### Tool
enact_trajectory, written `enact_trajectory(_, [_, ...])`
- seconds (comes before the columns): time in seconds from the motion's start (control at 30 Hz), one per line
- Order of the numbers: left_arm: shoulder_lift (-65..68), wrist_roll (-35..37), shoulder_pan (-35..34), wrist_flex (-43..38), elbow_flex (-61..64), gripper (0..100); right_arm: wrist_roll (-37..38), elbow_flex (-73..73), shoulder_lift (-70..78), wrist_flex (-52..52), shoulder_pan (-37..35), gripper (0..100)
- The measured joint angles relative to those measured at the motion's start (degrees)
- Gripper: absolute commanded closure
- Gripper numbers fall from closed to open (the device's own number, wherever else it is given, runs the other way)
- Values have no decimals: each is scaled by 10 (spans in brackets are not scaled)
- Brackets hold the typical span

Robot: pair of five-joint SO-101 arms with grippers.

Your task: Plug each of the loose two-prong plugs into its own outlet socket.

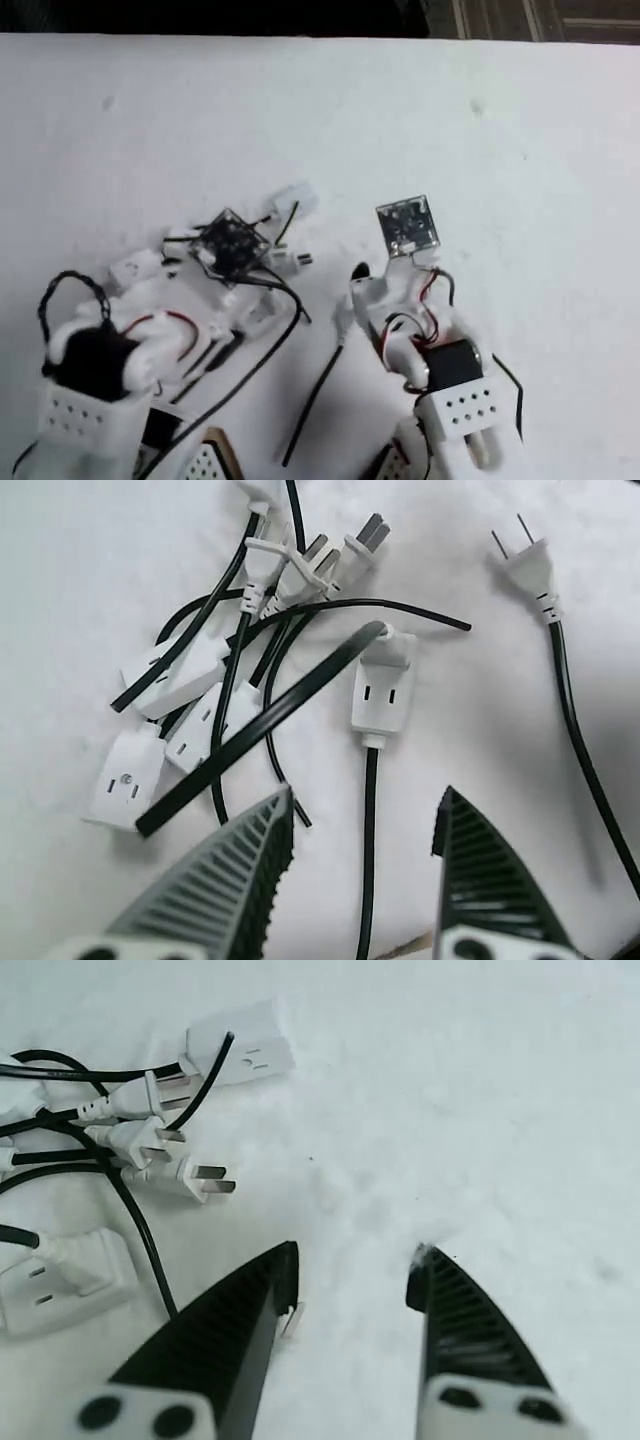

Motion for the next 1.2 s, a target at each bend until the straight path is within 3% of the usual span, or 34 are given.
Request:
enact_trajectory(0.27, [161,14,6,-98,55,762,0,0,0,0,9,826])
enact_trajectory(0.63, [460,16,6,-223,-1,762,0,0,0,0,9,826])
enact_trajectory(0.93, [597,17,6,-258,-59,772,0,0,0,-4,23,826])
enact_trajectory(1.13, [622,16,9,-273,-59,975,0,0,0,-18,62,826])
enact_trajectory(1.2, [622,16,11,-273,-59,972,0,0,0,-18,62,826])
